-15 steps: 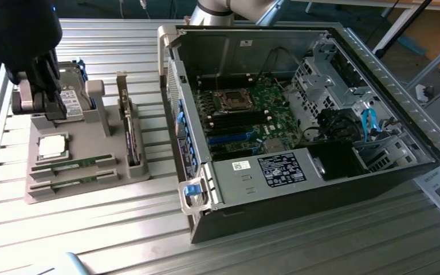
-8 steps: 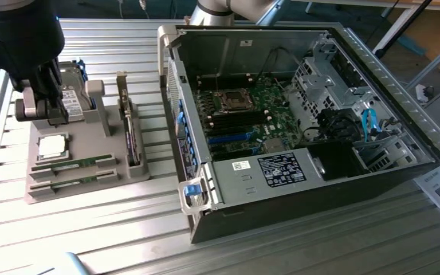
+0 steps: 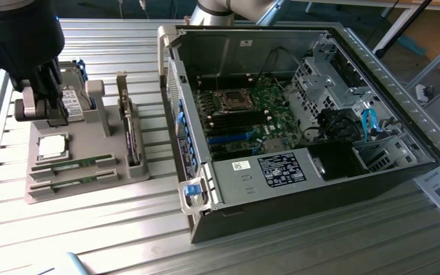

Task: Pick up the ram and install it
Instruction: 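Pick up the ram and move it above insertion slot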

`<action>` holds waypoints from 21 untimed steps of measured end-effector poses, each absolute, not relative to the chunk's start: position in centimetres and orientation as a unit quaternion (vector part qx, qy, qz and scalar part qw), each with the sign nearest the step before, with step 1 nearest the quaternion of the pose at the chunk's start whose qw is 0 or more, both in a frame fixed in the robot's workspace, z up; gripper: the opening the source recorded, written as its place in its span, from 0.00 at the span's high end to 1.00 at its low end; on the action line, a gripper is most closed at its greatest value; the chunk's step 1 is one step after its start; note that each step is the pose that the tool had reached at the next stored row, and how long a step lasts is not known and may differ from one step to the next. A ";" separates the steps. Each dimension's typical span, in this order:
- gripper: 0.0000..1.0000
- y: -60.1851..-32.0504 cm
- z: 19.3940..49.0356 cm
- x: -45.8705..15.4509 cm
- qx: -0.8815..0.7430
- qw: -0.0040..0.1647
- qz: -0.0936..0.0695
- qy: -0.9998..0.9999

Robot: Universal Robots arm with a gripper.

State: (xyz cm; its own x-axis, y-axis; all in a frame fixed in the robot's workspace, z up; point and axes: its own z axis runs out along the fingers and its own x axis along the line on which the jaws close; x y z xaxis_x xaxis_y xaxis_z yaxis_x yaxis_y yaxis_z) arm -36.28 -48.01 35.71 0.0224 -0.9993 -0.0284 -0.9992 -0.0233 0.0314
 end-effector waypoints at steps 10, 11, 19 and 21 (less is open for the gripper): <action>0.76 -48.5 34.5 -36.3 0.715 0.001 -0.021 -0.699; 0.76 -48.6 34.4 -36.3 0.715 0.001 -0.021 -0.699; 0.76 -49.0 32.8 -36.3 0.715 0.001 -0.022 -0.699; 0.76 -49.1 32.4 -36.3 0.715 0.001 -0.022 -0.699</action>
State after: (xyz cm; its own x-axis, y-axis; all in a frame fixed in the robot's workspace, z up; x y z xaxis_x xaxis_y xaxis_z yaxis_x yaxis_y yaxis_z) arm -36.28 -49.10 32.38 0.0224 -0.9993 -0.0298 -0.9992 -0.0233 0.0313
